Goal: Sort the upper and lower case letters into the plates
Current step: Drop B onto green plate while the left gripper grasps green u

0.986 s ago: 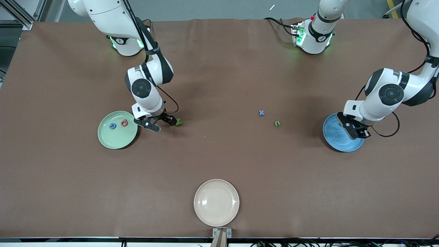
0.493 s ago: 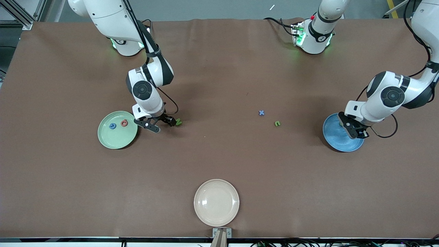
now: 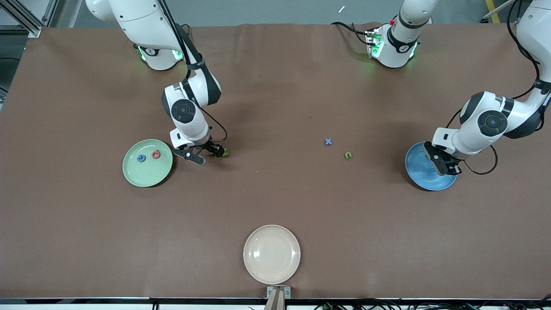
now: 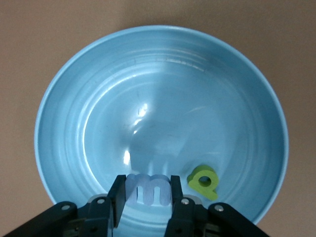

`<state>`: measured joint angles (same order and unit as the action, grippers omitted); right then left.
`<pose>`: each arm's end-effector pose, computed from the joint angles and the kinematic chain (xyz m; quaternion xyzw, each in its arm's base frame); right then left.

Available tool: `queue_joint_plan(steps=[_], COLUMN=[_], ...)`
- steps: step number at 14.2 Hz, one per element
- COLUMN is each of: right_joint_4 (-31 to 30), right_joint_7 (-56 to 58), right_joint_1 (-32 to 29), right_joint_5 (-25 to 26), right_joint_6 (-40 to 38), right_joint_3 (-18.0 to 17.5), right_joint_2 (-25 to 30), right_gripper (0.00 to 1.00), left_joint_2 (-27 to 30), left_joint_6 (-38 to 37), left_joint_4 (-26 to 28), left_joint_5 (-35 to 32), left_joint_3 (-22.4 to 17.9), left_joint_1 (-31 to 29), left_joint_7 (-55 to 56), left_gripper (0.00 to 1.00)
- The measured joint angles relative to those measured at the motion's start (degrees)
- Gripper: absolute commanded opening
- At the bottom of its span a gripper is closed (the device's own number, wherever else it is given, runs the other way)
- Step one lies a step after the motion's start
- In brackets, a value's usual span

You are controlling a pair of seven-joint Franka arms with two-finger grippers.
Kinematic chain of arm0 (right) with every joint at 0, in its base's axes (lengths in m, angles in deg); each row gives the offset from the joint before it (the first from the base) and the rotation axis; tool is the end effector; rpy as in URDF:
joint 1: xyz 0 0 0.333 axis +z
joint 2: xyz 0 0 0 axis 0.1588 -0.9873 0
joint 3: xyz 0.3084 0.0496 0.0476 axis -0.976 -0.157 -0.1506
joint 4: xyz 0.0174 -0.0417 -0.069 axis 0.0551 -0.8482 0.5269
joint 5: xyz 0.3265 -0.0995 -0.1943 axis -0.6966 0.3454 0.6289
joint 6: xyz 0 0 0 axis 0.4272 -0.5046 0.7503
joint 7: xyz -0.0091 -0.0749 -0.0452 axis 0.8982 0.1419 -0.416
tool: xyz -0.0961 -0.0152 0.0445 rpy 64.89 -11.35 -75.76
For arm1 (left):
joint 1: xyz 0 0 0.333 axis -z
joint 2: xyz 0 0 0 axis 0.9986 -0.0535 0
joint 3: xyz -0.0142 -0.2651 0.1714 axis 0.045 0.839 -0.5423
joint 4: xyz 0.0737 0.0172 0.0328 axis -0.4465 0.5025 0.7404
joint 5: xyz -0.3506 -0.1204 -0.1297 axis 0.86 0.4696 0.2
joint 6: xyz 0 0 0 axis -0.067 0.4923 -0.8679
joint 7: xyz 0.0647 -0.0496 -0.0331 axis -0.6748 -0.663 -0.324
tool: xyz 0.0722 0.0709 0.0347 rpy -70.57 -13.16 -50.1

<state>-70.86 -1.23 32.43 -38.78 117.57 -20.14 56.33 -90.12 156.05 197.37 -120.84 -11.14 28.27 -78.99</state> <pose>0.4693 0.2576 0.1701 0.9787 -0.2036 -0.0058 0.0266 0.5362 0.0646 0.2017 -0.8110 0.5818 0.0248 0.0558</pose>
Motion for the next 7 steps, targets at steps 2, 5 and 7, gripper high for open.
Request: queue_joint_plan(steps=[2,5,7], right_joint_4=[0.0,0.0,0.0], right_joint_7=[-0.1,-0.2,-0.2], right_joint_1=[0.2,0.2,0.3], right_joint_5=[0.0,0.0,0.0], right_joint_6=[-0.1,-0.1,0.0], right_joint_3=[0.0,0.0,0.0], right_joint_2=[0.0,0.0,0.0], right_gripper=[0.88,0.83,0.82], left_joint_2=[-0.6,-1.7,-1.9], left_joint_6=[0.0,0.0,0.0], left_joint_4=[0.0,-0.1,-0.2], left_joint_5=[-1.6,-2.2,-2.3], left_joint_3=[0.0,0.0,0.1], left_joint_1=[-0.5,-1.4,-1.4], left_joint_7=[0.0,0.0,0.0], left_gripper=[0.26,0.60,0.68])
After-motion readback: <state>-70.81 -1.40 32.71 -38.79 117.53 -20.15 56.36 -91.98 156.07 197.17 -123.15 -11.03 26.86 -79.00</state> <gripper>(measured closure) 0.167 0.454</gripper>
